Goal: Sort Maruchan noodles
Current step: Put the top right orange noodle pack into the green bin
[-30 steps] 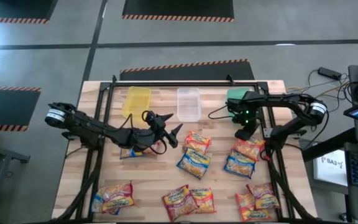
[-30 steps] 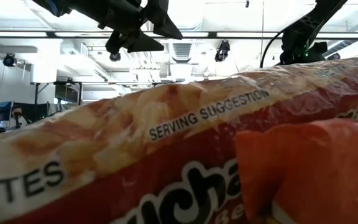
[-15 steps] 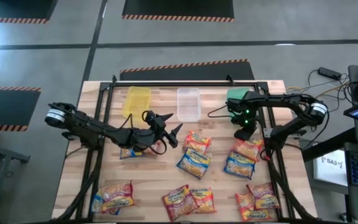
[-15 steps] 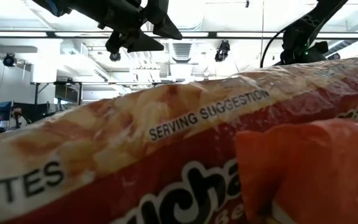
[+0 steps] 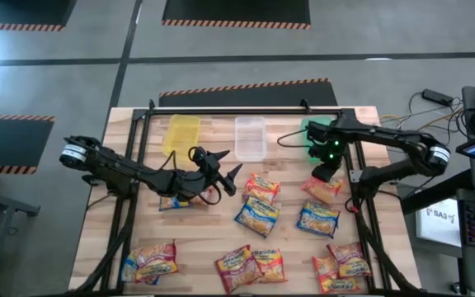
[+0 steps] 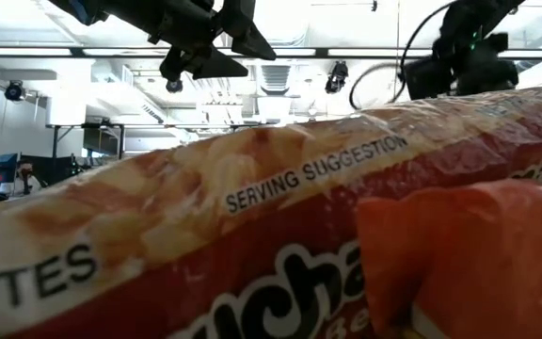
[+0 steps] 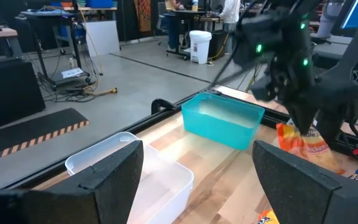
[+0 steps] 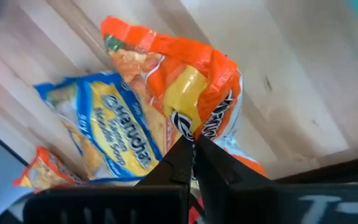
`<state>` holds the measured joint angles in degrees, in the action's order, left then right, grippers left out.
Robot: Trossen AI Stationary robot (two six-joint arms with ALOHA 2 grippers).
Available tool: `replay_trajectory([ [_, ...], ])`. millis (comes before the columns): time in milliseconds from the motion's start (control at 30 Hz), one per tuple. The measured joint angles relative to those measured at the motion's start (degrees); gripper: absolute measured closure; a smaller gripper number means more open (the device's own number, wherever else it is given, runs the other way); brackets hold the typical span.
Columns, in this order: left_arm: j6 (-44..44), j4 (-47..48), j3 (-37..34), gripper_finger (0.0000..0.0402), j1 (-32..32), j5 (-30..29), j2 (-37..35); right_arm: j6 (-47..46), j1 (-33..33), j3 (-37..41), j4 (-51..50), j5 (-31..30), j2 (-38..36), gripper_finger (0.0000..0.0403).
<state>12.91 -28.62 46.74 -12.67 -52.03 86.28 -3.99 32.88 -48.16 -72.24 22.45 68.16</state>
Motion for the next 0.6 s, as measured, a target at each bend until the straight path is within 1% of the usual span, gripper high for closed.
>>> replay_trajectory([
  [100, 0.00, -0.02, 0.02, 0.0116, 0.00, 0.00, 0.00, -0.04, -0.02, -2.34, -0.63, -1.08, -2.28, 0.0394],
  [267, 0.00, -0.02, 0.02, 0.0116, 0.00, -0.02, -0.01, -0.02, 0.00, -7.57, -2.89, -5.95, -4.70, 0.0395],
  [400, 0.00, -0.02, 0.02, 0.0116, 0.00, 0.00, -0.02, 0.05, -0.02, -9.65, -4.44, -5.80, -5.25, 0.0395],
  [533, 0.00, -0.01, 0.02, 0.0116, -0.02, 0.00, -0.02, -0.70, -0.02, -8.08, -3.14, -5.50, -4.94, 0.0390],
  [600, 0.00, 0.00, 0.02, 0.0116, -0.01, 0.02, 0.00, -0.91, 0.00, -6.95, -3.97, -3.40, -4.16, 0.0383],
])
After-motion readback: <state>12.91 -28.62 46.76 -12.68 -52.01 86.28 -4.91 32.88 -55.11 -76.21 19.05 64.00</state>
